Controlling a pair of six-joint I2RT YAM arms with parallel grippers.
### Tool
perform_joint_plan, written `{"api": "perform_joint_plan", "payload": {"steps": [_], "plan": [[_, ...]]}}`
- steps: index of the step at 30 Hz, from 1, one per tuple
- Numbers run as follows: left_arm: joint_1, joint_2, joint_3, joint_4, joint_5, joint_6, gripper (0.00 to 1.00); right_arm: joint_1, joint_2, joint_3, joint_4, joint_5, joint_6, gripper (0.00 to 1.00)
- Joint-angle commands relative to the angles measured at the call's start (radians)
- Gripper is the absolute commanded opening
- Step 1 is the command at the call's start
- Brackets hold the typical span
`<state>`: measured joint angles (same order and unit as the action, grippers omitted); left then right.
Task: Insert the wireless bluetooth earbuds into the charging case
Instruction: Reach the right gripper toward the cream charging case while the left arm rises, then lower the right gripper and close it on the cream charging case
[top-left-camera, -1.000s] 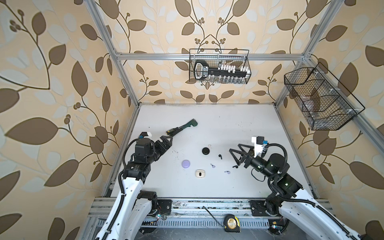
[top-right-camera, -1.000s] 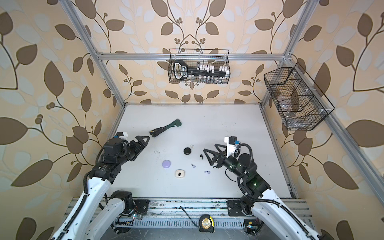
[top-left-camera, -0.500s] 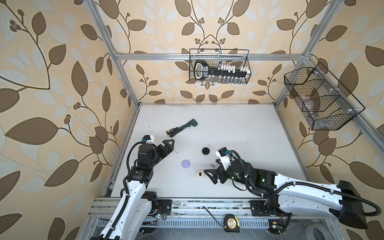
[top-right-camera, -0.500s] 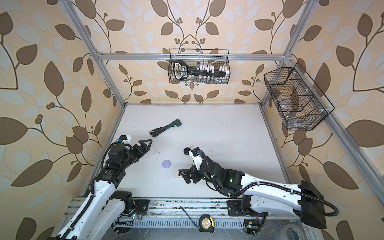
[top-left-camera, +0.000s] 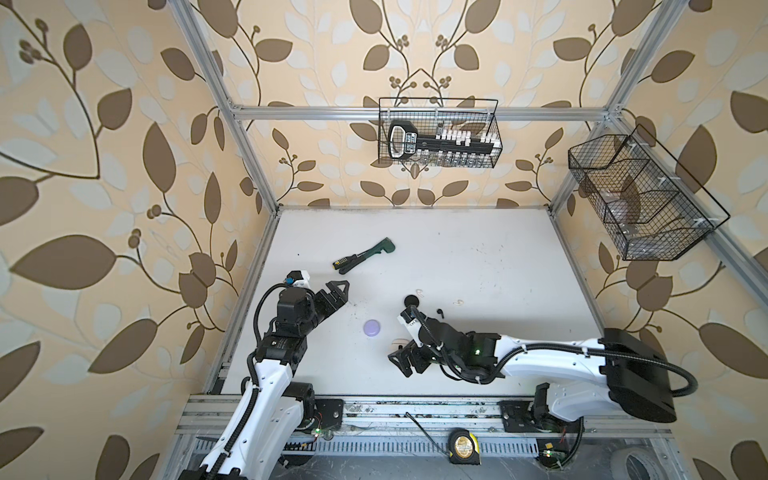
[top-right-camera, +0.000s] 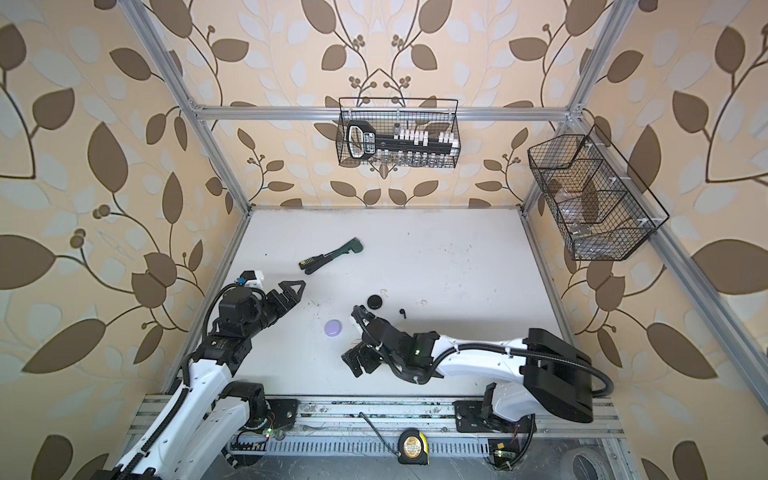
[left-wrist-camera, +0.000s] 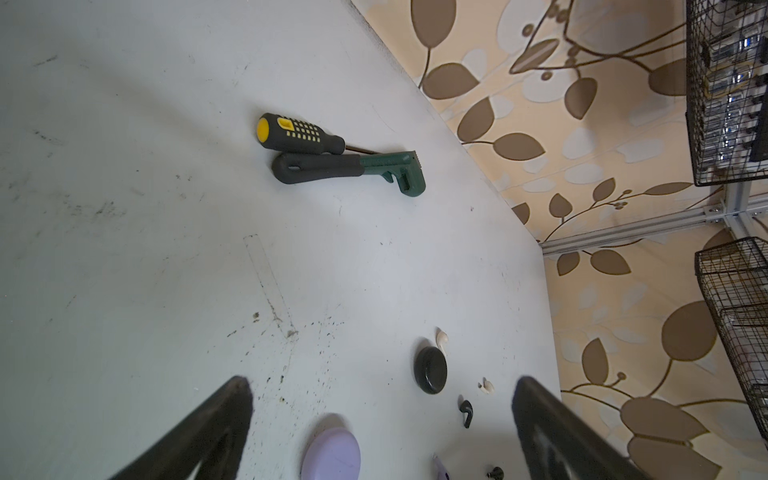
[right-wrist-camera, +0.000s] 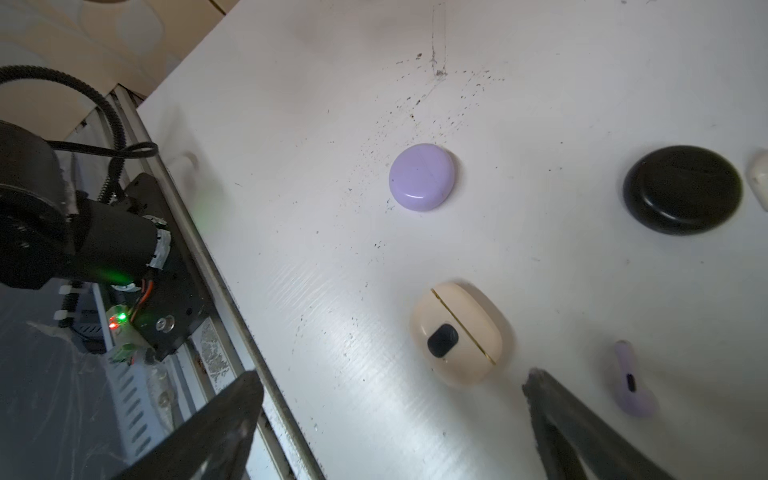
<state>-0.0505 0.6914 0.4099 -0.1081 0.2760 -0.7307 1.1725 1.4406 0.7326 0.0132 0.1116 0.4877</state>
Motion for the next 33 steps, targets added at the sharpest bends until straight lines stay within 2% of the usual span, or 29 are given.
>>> {"api": "perform_joint_plan", "payload": {"steps": [1,9,15,21,33], "plan": [[0.008,-0.024,0.037,-0.007,-0.027,0.028,0.99,0.007,0.045,0.024,0.005,-0.013,-0.024,1.00],[0.008,-0.017,0.041,-0.012,-0.021,0.024,0.99,0.007,0.131,0.052,0.010,-0.030,-0.034,1.00],[0.008,-0.012,0.044,-0.013,-0.015,0.024,0.99,-0.007,0.202,0.100,-0.023,0.023,-0.051,1.00],[0.007,-0.012,0.046,-0.013,-0.014,0.024,0.99,-0.031,0.277,0.144,-0.025,-0.002,-0.075,1.00],[0.007,0.002,0.045,-0.007,-0.004,0.021,0.99,-0.015,0.338,0.149,-0.015,-0.003,-0.066,1.00]]}}
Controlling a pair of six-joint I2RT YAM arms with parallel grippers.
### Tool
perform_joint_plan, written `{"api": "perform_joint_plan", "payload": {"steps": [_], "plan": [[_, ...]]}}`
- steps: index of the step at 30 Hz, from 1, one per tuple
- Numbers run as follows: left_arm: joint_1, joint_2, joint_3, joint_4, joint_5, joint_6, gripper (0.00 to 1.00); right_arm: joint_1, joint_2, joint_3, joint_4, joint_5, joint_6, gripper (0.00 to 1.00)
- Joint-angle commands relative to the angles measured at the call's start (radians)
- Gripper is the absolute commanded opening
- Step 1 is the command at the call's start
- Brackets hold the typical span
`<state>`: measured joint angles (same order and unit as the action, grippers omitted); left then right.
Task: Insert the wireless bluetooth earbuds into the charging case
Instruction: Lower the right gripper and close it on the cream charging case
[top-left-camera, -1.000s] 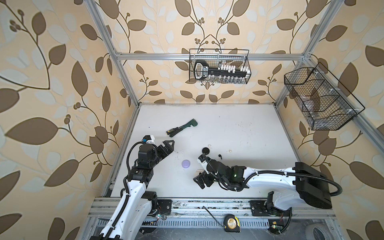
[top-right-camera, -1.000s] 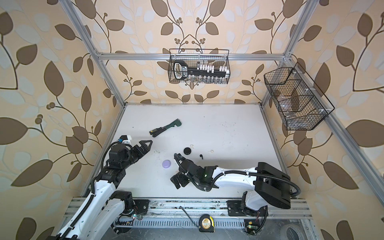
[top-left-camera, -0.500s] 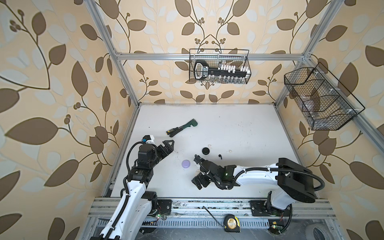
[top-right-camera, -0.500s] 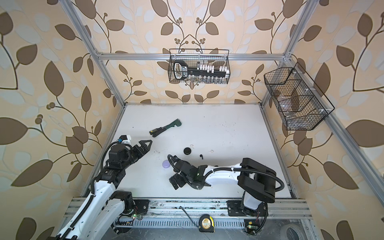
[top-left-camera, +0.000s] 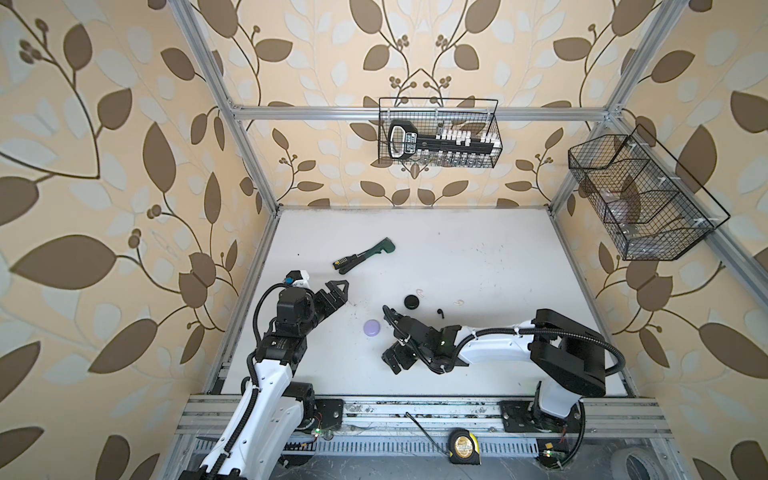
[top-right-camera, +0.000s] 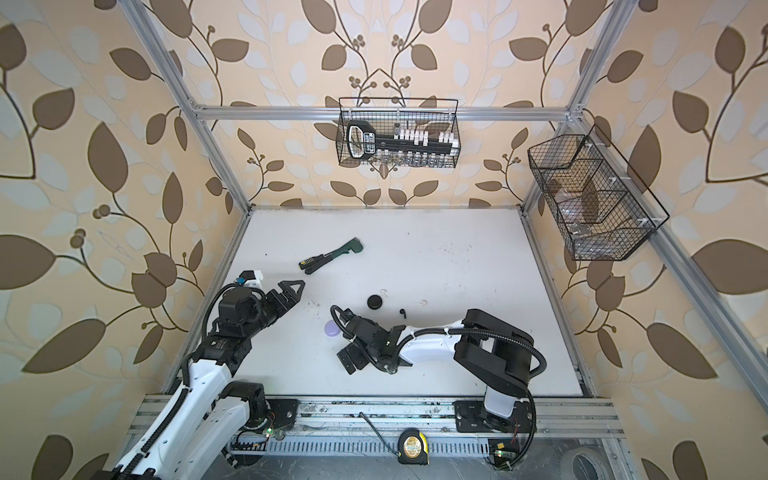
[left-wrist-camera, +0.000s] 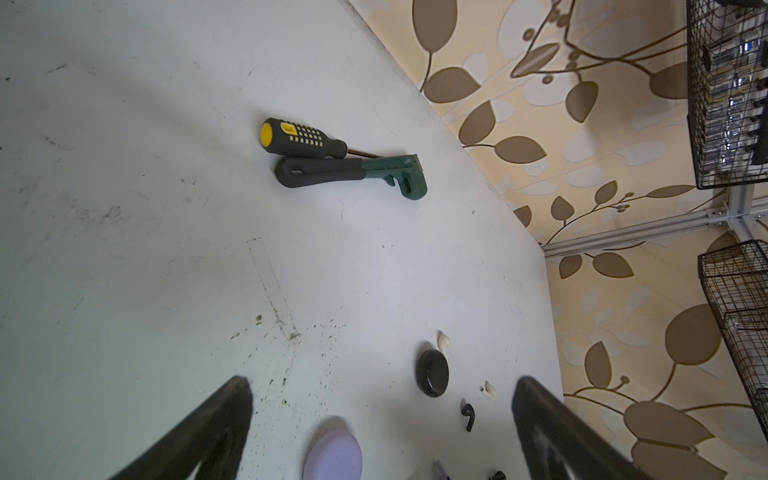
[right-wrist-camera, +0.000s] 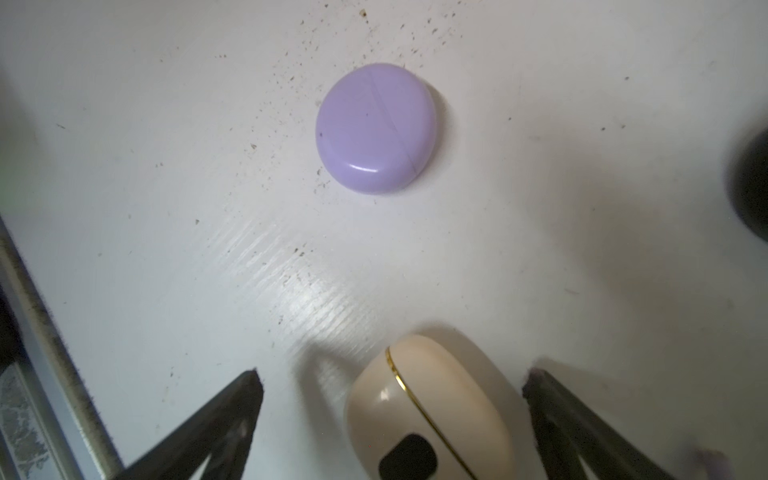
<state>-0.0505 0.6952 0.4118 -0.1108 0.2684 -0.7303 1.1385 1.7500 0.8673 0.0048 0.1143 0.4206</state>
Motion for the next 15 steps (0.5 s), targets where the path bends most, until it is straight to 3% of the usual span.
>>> {"api": "perform_joint_plan", "payload": {"steps": [1,15], "plan": [[0.007,-0.003,0.045,-0.005,0.003,0.020,0.99,0.027,0.031,0.015,-0.005,-0.002,0.005,1.00],[0.007,-0.010,0.053,-0.018,0.000,0.025,0.99,0.095,-0.025,-0.033,0.024,0.024,0.067,0.94]]}}
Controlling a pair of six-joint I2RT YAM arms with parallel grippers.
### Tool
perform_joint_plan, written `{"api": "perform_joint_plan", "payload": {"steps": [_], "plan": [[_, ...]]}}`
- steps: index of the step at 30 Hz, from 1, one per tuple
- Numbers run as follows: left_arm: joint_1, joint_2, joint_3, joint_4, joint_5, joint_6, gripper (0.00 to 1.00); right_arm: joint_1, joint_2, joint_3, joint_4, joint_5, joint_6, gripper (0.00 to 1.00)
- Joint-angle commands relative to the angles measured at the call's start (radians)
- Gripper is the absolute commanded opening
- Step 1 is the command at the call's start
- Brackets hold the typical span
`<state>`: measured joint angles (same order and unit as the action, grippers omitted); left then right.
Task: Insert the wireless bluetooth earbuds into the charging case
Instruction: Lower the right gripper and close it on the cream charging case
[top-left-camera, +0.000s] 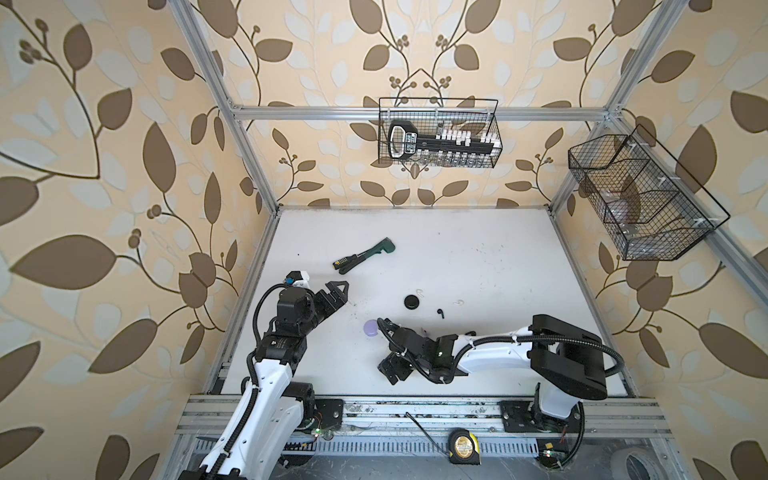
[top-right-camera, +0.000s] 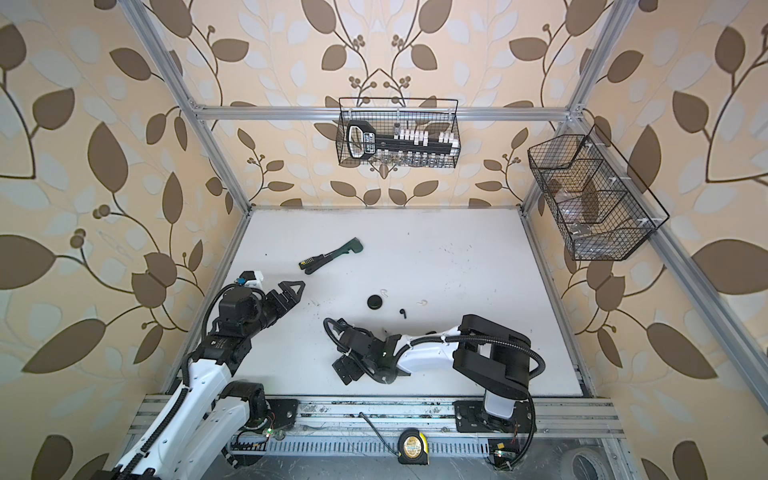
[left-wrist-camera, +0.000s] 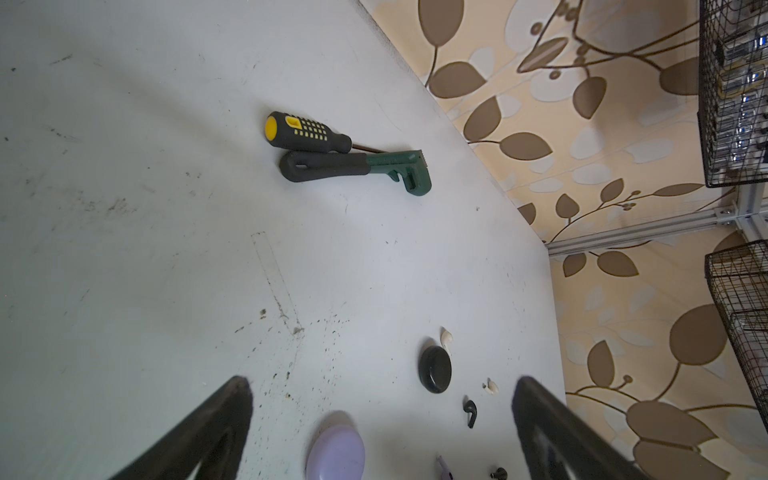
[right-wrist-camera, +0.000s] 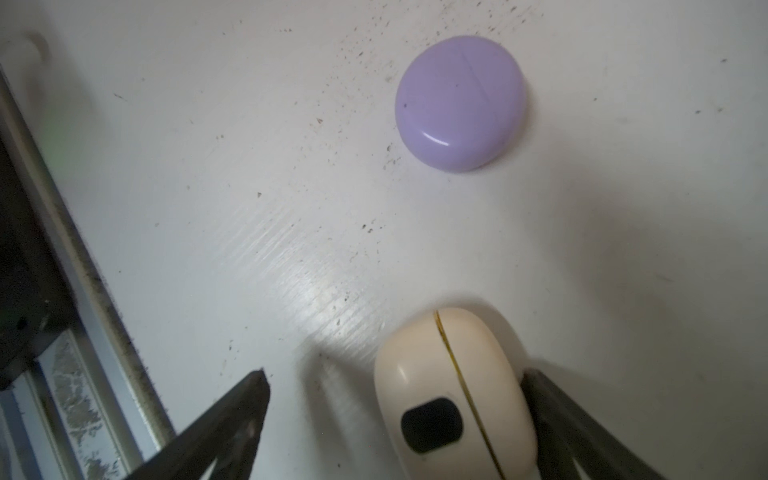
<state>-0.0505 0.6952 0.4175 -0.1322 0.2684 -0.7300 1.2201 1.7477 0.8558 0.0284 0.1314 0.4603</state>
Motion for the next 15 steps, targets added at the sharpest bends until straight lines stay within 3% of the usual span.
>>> {"api": "perform_joint_plan", "payload": {"steps": [1,15], "plan": [[0.007,-0.010,0.047,0.002,-0.001,0.024,0.99,0.015,-0.032,-0.026,0.002,0.012,0.029,0.93],[0.008,-0.010,0.046,0.000,-0.006,0.027,0.99,0.018,-0.052,-0.012,-0.057,0.088,0.003,0.86]]}}
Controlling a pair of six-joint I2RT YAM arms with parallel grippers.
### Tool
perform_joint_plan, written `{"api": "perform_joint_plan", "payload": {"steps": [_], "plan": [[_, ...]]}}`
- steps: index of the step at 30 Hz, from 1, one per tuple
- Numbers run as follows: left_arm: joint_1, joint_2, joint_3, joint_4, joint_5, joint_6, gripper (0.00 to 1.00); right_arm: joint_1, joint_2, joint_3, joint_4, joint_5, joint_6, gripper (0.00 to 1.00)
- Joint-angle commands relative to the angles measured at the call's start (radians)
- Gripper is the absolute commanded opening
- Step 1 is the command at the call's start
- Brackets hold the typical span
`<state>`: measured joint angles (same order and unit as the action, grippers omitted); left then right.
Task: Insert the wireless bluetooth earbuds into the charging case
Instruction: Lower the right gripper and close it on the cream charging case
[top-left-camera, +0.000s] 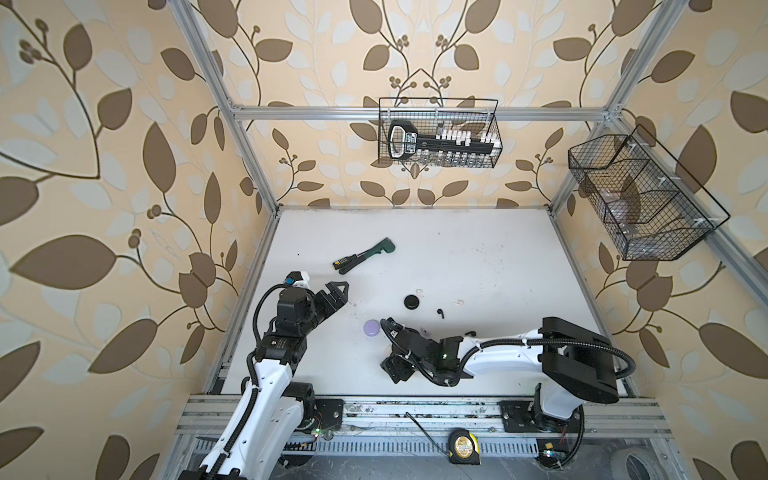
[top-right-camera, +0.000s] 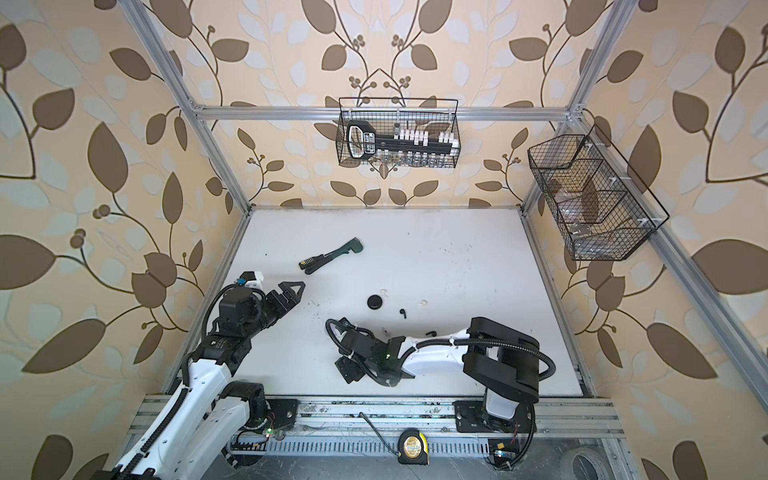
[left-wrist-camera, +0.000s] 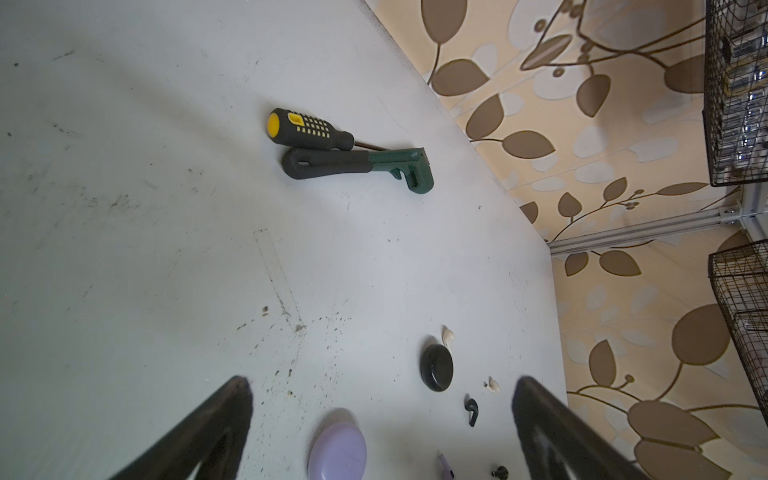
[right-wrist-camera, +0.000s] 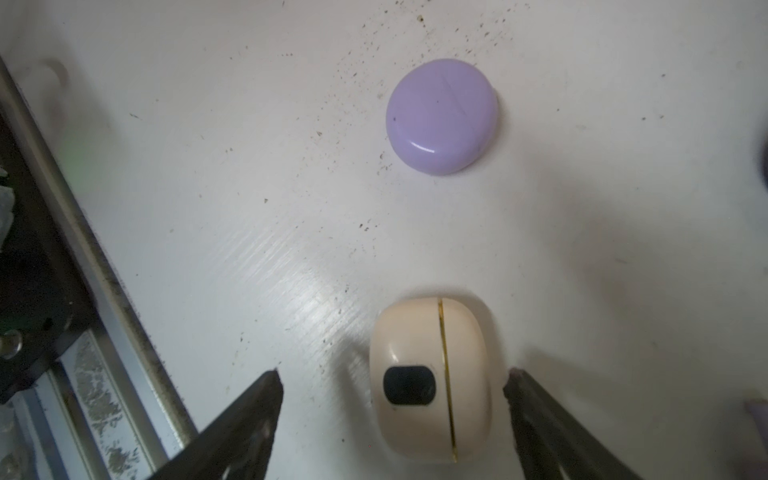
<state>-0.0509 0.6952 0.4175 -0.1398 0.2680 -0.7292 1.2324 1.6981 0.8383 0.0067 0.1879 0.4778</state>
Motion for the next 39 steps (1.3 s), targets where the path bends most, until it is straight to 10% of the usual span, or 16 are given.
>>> {"api": "perform_joint_plan", "payload": {"steps": [1,13,39], "plan": [[0.008,-0.008,0.047,0.008,-0.006,0.027,0.99,0.005,0.002,0.011,-0.040,0.033,-0.019,0.85],[0.008,-0.002,0.044,0.011,-0.006,0.024,0.99,-0.015,0.076,0.043,-0.074,0.043,-0.049,0.83],[0.008,0.087,0.144,-0.191,0.026,-0.028,0.99,-0.010,0.034,0.023,-0.075,0.040,-0.055,0.42]]}}
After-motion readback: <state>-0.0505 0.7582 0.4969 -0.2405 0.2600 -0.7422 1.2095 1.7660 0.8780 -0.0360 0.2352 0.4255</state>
